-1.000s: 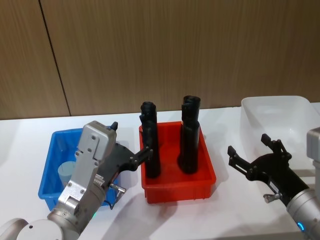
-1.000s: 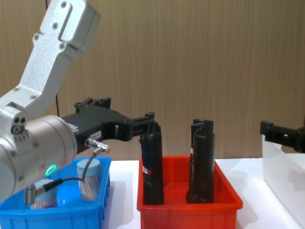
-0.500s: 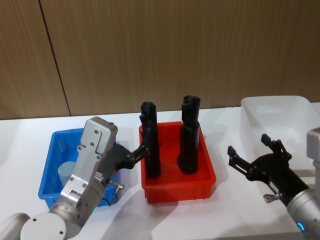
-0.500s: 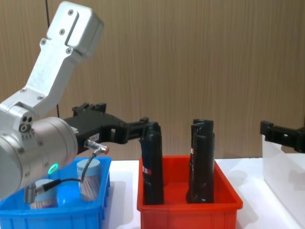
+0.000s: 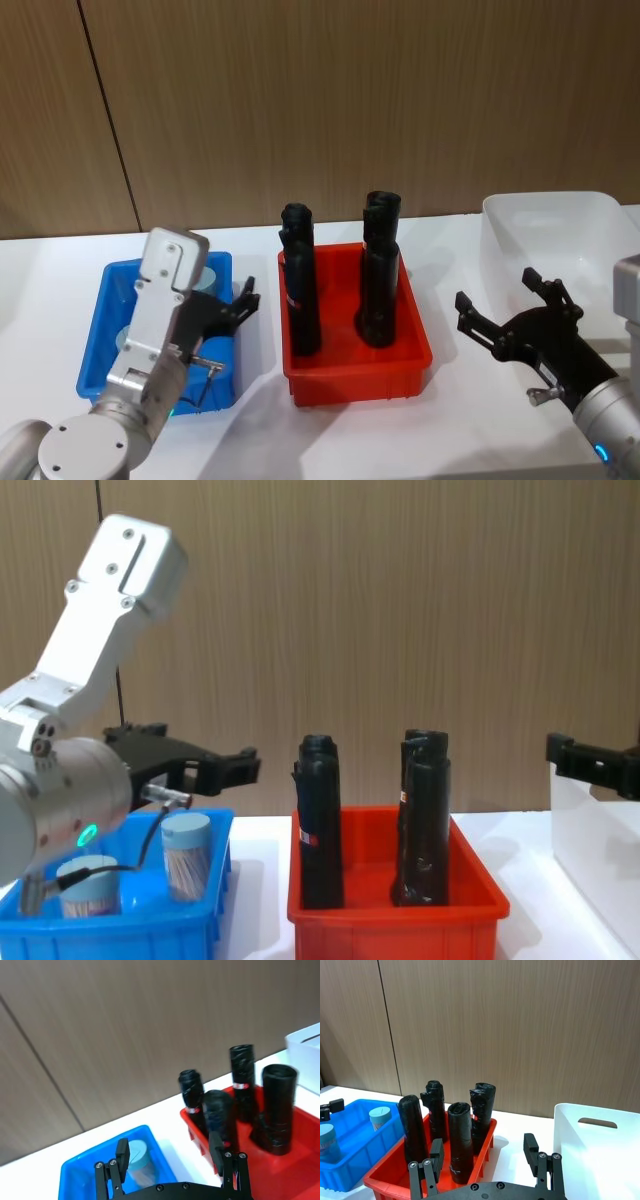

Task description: Pick the cotton swabs from the blue box and place them into the white box.

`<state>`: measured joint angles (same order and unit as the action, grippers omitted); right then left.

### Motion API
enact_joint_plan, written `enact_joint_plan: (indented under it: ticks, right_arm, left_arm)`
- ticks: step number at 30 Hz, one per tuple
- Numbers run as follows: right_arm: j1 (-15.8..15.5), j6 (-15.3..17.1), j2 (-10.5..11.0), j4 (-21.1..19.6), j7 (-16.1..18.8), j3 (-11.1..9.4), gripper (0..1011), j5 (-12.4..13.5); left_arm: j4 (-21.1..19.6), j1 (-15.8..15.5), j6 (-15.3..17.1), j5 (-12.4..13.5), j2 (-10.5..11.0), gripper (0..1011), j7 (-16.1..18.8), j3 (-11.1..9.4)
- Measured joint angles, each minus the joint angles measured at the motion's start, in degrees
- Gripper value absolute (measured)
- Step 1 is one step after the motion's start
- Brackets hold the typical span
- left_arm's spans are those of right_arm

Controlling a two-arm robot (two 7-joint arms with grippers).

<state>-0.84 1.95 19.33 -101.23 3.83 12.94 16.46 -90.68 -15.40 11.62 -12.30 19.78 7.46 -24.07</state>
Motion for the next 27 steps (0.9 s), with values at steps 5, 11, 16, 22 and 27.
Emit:
enact_joint_plan:
  ticks: [5,11,16,22,27]
  right_arm:
    - [0.0,0.0,0.0,0.0,0.0,0.0,1002,0.0]
    - [0.0,0.0,0.0,0.0,0.0,0.0,1002,0.0]
    - [0.0,0.0,0.0,0.0,0.0,0.0,1002,0.0]
    - [0.0,0.0,0.0,0.0,0.0,0.0,1002,0.0]
    - [0.0,0.0,0.0,0.0,0.0,0.0,1002,0.0]
  left_arm:
    - [0.4,0.1,1.6,-2.7,0.0,1003,2.1,1.0]
    - [1.1,0.3,2.5,-6.2,0.2,1003,3.9,2.4]
    - [1.6,0.5,2.8,-8.7,0.5,1003,4.5,3.5]
    - [2.6,0.7,3.1,-11.4,1.0,1003,4.9,4.8]
    - [3.3,0.7,3.7,-12.7,1.2,1003,4.9,5.5]
